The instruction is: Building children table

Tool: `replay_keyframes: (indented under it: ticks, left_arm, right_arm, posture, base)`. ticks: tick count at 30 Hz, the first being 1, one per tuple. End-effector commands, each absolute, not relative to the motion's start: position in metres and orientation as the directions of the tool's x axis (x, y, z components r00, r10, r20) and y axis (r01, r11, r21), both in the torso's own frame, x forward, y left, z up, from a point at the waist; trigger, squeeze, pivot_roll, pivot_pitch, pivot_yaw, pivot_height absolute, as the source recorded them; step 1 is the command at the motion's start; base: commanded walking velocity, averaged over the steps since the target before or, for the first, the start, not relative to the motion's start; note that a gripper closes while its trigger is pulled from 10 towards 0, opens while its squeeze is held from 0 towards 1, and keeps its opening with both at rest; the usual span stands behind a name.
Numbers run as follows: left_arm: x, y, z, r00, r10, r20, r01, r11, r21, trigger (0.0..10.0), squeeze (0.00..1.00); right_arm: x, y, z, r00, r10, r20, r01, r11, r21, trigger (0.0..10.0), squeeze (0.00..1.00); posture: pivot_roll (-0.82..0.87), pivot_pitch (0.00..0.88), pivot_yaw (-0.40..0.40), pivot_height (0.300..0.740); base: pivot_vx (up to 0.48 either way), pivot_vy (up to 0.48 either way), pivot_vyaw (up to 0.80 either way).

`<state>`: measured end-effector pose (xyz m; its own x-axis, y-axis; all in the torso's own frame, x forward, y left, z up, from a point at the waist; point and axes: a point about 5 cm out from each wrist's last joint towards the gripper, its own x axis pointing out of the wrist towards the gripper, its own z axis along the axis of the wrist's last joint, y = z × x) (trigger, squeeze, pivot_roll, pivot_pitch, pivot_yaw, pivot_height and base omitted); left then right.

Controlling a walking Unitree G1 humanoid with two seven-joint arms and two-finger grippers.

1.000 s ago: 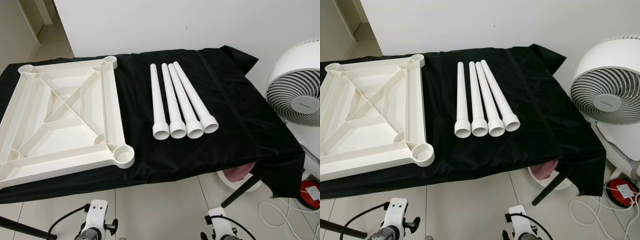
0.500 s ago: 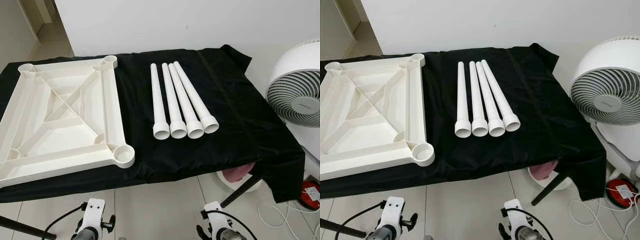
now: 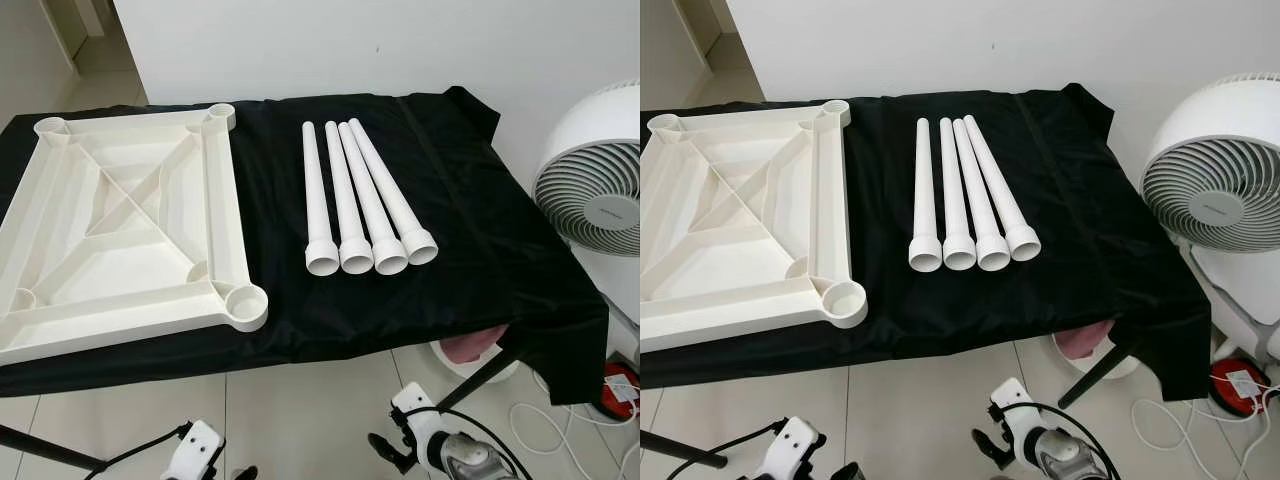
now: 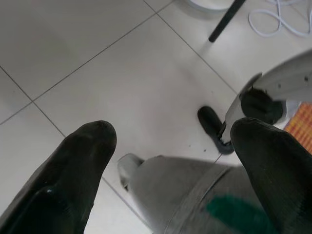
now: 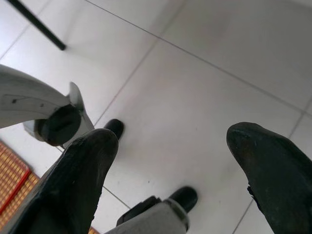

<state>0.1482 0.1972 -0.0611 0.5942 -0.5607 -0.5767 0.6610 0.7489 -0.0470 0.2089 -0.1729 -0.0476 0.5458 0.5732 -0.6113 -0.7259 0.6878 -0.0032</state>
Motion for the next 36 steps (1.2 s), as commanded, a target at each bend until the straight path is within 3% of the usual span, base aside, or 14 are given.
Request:
replay_keyframes:
  ticks: [1,8,11,15,16,17,18,19,20,21,23,27,31,36]
  left_arm:
    - [0.142,0.195,-0.059,0.511,-0.646,-0.568,0.740,0.666,-0.091,10.0,0.00]
    - [0.139,0.191,-0.048,0.515,-0.702,-0.492,0.780,0.621,-0.070,10.0,0.00]
    - [0.134,0.182,-0.038,0.473,-0.769,-0.431,0.830,0.553,-0.075,10.0,0.00]
    - [0.134,0.182,-0.038,0.473,-0.769,-0.431,0.830,0.553,-0.075,10.0,0.00]
    - [0.135,0.179,-0.029,0.448,-0.800,-0.400,0.853,0.516,-0.078,10.0,0.00]
    - [0.142,0.177,-0.004,0.402,-0.843,-0.358,0.894,0.446,-0.047,10.0,0.00]
    - [0.142,0.177,-0.004,0.402,-0.843,-0.358,0.894,0.446,-0.047,10.0,0.00]
    - [0.144,0.173,0.014,0.361,-0.873,-0.329,0.920,0.391,-0.029,10.0,0.00]
    - [0.144,0.173,0.014,0.361,-0.873,-0.329,0.920,0.391,-0.029,10.0,0.00]
    - [0.145,0.169,0.037,0.310,-0.901,-0.302,0.945,0.328,-0.010,10.0,0.00]
    - [0.145,0.169,0.037,0.310,-0.901,-0.302,0.945,0.328,-0.010,10.0,0.00]
    - [0.162,0.165,0.089,0.211,-0.943,-0.258,0.977,0.210,0.029,10.0,0.00]
    - [0.171,0.165,0.101,0.199,-0.949,-0.246,0.980,0.193,0.046,10.0,0.00]
    - [0.187,0.160,0.125,0.217,-0.956,-0.197,0.975,0.202,0.091,10.0,0.00]
  right_arm:
    - [0.209,-0.173,-0.045,0.522,0.611,-0.595,-0.759,0.652,0.004,10.0,0.00]
    - [0.213,-0.166,-0.032,0.440,0.733,-0.519,-0.849,0.528,0.026,10.0,0.00]
    - [0.214,-0.165,-0.022,0.364,0.802,-0.475,-0.901,0.432,0.039,10.0,0.00]
    - [0.214,-0.165,-0.022,0.364,0.802,-0.475,-0.901,0.432,0.039,10.0,0.00]
    - [0.215,-0.166,-0.015,0.321,0.831,-0.454,-0.923,0.383,0.049,10.0,0.00]
    - [0.217,-0.170,-0.003,0.223,0.869,-0.441,-0.956,0.283,0.074,10.0,0.00]
    - [0.217,-0.170,-0.003,0.223,0.869,-0.441,-0.956,0.283,0.074,10.0,0.00]
    - [0.218,-0.173,0.006,0.149,0.890,-0.431,-0.973,0.209,0.095,10.0,0.00]
    - [0.218,-0.173,0.006,0.149,0.890,-0.431,-0.973,0.209,0.095,10.0,0.00]
    - [0.218,-0.176,0.018,0.078,0.904,-0.421,-0.986,0.133,0.104,10.0,0.00]
    - [0.218,-0.176,0.018,0.078,0.904,-0.421,-0.986,0.133,0.104,10.0,0.00]
    - [0.223,-0.177,0.049,-0.025,0.915,-0.403,-0.998,-0.003,0.055,10.0,0.00]
    - [0.225,-0.176,0.057,-0.040,0.918,-0.395,-0.999,-0.028,0.035,10.0,0.00]
    - [0.243,-0.168,0.091,0.004,0.958,-0.288,-0.998,-0.013,-0.059,10.0,0.00]
  posture:
    - [-0.02,0.058,0.035,0.740]
    - [0.00,0.077,0.031,0.740]
    - [0.00,0.076,0.030,0.740]
    - [0.00,0.076,0.030,0.740]
    - [0.00,0.076,0.030,0.740]
    - [0.00,0.064,0.030,0.740]
    - [0.00,0.064,0.030,0.740]
    - [-0.01,0.062,0.033,0.740]
    - [-0.01,0.062,0.033,0.740]
    - [-0.01,0.062,0.033,0.740]
    - [-0.01,0.062,0.033,0.740]
    - [-0.02,0.049,0.035,0.740]
    - [-0.02,0.042,0.040,0.740]
    - [-0.02,0.027,0.045,0.740]
  base:
    - [0.000,0.000,0.00]
    - [0.000,0.000,0.00]
    - [0.000,0.000,0.00]
    - [0.000,0.000,0.00]
    - [0.000,0.000,0.00]
    - [0.000,0.000,0.00]
    - [0.000,0.000,0.00]
    - [0.000,0.000,0.00]
    - [0.000,0.000,0.00]
    - [0.000,0.000,0.00]
    - [0.000,0.000,0.00]
    - [0.000,0.000,0.00]
    - [0.000,0.000,0.00]
    - [0.000,0.000,0.00]
